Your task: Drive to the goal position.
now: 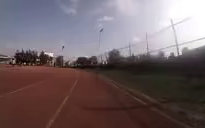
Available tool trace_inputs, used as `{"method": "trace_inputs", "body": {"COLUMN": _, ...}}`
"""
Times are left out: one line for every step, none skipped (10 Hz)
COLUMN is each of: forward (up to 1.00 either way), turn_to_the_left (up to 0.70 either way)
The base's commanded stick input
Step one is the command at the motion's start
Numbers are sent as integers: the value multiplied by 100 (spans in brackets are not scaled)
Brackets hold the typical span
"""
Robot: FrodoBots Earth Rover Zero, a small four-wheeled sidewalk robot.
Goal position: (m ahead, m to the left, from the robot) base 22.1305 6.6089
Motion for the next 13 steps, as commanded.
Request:
{"method": "trace_inputs", "body": {"forward": 50, "turn_to_the_left": 0}}
{"method": "trace_inputs", "body": {"forward": 50, "turn_to_the_left": 0}}
{"method": "trace_inputs", "body": {"forward": 50, "turn_to_the_left": 0}}
{"method": "trace_inputs", "body": {"forward": 50, "turn_to_the_left": 0}}
{"method": "trace_inputs", "body": {"forward": 50, "turn_to_the_left": 0}}
{"method": "trace_inputs", "body": {"forward": 50, "turn_to_the_left": 0}}
{"method": "trace_inputs", "body": {"forward": 50, "turn_to_the_left": 0}}
{"method": "trace_inputs", "body": {"forward": 50, "turn_to_the_left": 0}}
{"method": "trace_inputs", "body": {"forward": 50, "turn_to_the_left": 0}}
{"method": "trace_inputs", "body": {"forward": 50, "turn_to_the_left": 0}}
{"method": "trace_inputs", "body": {"forward": 50, "turn_to_the_left": 0}}
{"method": "trace_inputs", "body": {"forward": 50, "turn_to_the_left": 0}}
{"method": "trace_inputs", "body": {"forward": 50, "turn_to_the_left": 0}}
